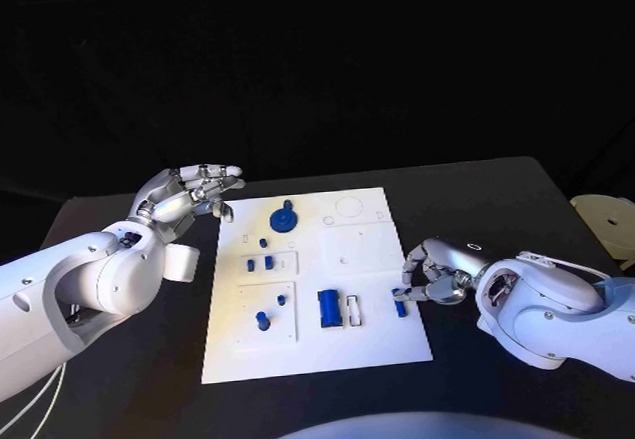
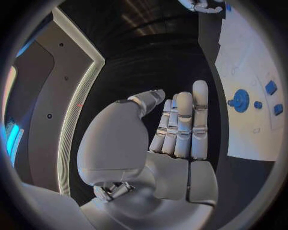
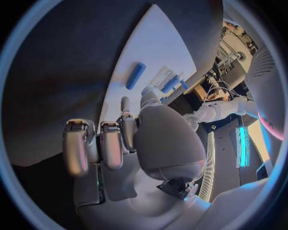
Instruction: Assemble the parts on the task board
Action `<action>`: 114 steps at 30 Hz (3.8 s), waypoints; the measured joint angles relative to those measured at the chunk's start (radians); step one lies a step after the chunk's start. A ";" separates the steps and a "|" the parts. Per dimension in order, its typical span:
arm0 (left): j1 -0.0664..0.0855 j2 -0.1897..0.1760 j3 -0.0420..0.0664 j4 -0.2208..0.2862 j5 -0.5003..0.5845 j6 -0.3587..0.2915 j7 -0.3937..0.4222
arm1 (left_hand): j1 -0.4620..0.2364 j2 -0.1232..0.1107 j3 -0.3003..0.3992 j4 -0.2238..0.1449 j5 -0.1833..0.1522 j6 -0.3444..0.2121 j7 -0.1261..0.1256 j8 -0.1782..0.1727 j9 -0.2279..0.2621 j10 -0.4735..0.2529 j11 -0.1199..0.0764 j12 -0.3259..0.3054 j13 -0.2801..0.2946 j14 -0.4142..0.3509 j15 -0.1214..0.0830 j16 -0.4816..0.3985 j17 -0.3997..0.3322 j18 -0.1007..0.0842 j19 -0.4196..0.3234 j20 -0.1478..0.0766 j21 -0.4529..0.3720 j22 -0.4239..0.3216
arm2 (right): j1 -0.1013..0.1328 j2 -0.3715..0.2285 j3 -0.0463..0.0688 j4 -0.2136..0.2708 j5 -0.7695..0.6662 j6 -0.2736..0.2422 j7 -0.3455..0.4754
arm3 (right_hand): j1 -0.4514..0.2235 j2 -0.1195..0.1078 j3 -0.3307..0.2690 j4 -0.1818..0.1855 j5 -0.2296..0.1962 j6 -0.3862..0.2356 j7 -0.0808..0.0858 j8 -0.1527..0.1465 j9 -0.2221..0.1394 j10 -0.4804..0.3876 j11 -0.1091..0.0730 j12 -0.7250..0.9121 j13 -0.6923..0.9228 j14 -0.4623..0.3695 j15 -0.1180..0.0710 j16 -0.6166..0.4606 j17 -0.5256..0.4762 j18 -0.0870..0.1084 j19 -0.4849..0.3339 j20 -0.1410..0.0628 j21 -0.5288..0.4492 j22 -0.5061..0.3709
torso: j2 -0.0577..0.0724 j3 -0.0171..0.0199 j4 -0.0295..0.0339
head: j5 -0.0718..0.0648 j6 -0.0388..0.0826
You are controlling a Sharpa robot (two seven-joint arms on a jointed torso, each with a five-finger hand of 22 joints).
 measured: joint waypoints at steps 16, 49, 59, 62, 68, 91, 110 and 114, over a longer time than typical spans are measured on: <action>0.000 -0.004 -0.002 0.000 0.000 0.001 0.000 | -0.004 0.004 0.000 0.000 0.000 0.000 0.000 0.004 0.000 0.000 0.000 0.000 0.000 0.000 0.000 0.000 0.000 0.000 0.000 0.000 -0.004 0.000 | -0.044 0.017 -0.001 -0.015 -0.038 0.014 -0.026 | -0.034 0.010 -0.012 -0.001 0.003 0.033 -0.009 -0.003 0.001 0.000 0.000 -0.002 0.000 0.000 0.000 0.000 0.000 0.000 0.000 0.000 0.008 0.001 | 0.002 -0.0001 0.0032 | -0.001 -0.002; 0.000 -0.012 -0.002 0.005 0.000 0.005 -0.006 | -0.004 0.004 -0.003 0.003 0.000 0.000 0.000 0.004 0.000 -0.004 -0.004 0.003 0.000 0.000 0.000 0.000 -0.001 0.000 0.000 0.000 -0.004 -0.001 | -0.063 0.092 0.011 -0.042 -0.181 0.040 -0.016 | 0.115 -0.146 0.379 0.039 0.072 0.091 -0.019 -0.055 -0.011 0.008 -0.022 -0.015 -0.055 -0.003 -0.019 0.000 0.000 0.000 0.000 -0.008 0.011 0.000 | 0.000 -0.0006 0.0030 | 0.013 -0.015; 0.000 -0.009 -0.002 0.003 0.000 0.006 -0.010 | -0.004 0.004 -0.003 0.003 0.000 0.000 0.000 0.004 0.000 -0.003 -0.004 0.003 0.000 0.000 0.000 0.000 -0.001 0.000 0.000 0.000 -0.004 -0.001 | -0.054 0.091 0.002 -0.027 -0.126 0.029 -0.028 | -0.003 -0.158 0.487 0.018 0.268 0.067 -0.019 -0.013 0.048 0.009 -0.023 -0.012 -0.051 -0.004 -0.019 0.000 0.001 0.000 0.000 -0.008 0.027 0.000 | 0.000 -0.0007 0.0045 | 0.014 -0.013; 0.000 -0.008 -0.002 0.003 0.000 0.007 -0.012 | -0.004 0.004 -0.003 0.003 0.000 0.000 0.000 0.004 0.000 -0.003 -0.004 0.003 0.000 0.000 0.000 0.000 -0.001 0.000 0.000 0.000 -0.004 0.000 | -0.047 0.096 0.000 -0.021 -0.085 0.022 -0.030 | -0.015 -0.157 0.504 0.012 0.270 0.064 -0.019 -0.013 0.053 0.012 -0.019 -0.012 -0.051 -0.004 -0.019 0.000 0.001 0.000 0.000 -0.008 0.027 0.000 | 0.000 -0.0010 0.0050 | 0.016 -0.013; 0.000 -0.006 -0.002 0.003 0.000 0.007 -0.014 | -0.004 0.004 -0.003 0.003 0.000 0.000 0.000 0.004 0.000 -0.003 -0.004 0.003 0.000 0.000 0.000 0.000 -0.001 0.000 0.000 0.000 -0.004 -0.001 | -0.030 0.116 0.000 -0.005 -0.009 -0.008 -0.029 | -0.033 -0.164 0.514 0.002 0.270 0.060 -0.019 -0.002 0.073 0.012 -0.019 -0.012 -0.051 -0.003 -0.019 0.000 0.001 0.000 0.000 -0.008 0.027 0.000 | 0.001 -0.0012 0.0049 | 0.018 -0.014; 0.000 -0.006 -0.002 0.006 -0.001 0.011 -0.018 | -0.004 0.004 -0.003 0.003 0.000 0.000 0.000 0.004 0.000 -0.003 -0.004 0.003 0.000 0.000 0.000 0.000 -0.001 0.000 0.000 0.000 -0.004 -0.001 | -0.023 0.207 0.000 -0.046 0.176 -0.071 -0.016 | -0.184 -0.172 0.677 -0.132 0.229 0.049 -0.018 0.002 0.093 0.013 -0.020 -0.012 -0.051 -0.003 -0.018 0.000 0.000 0.000 0.000 -0.008 0.027 0.000 | 0.001 -0.0013 0.0035 | 0.025 -0.021; 0.000 -0.007 -0.002 0.007 -0.001 0.015 -0.022 | -0.004 0.004 -0.003 0.003 0.000 0.000 0.000 0.004 0.000 -0.003 -0.004 0.003 0.000 0.000 0.000 0.000 -0.001 0.000 0.000 0.000 -0.004 -0.001 | -0.026 0.224 0.002 -0.069 0.163 -0.028 -0.034 | -0.217 -0.164 0.658 -0.112 0.215 0.065 -0.022 0.017 0.098 0.020 -0.027 0.042 -0.052 -0.003 -0.018 0.004 0.000 0.000 0.000 -0.008 0.035 0.001 | 0.001 -0.0002 0.0024 | 0.025 -0.025; 0.000 -0.007 -0.002 0.008 -0.002 0.016 -0.023 | -0.004 0.004 -0.003 0.003 0.000 0.000 0.000 0.004 0.000 -0.003 -0.004 0.003 0.000 0.000 0.000 0.000 -0.001 0.000 0.000 0.000 -0.004 -0.001 | -0.026 0.225 0.002 -0.068 0.150 -0.024 -0.039 | -0.230 -0.159 0.652 -0.105 0.197 0.070 -0.023 0.026 0.099 0.024 -0.031 0.061 -0.052 0.000 -0.022 0.008 0.000 0.000 0.000 -0.015 0.042 0.001 | 0.001 -0.0007 0.0026 | 0.024 -0.026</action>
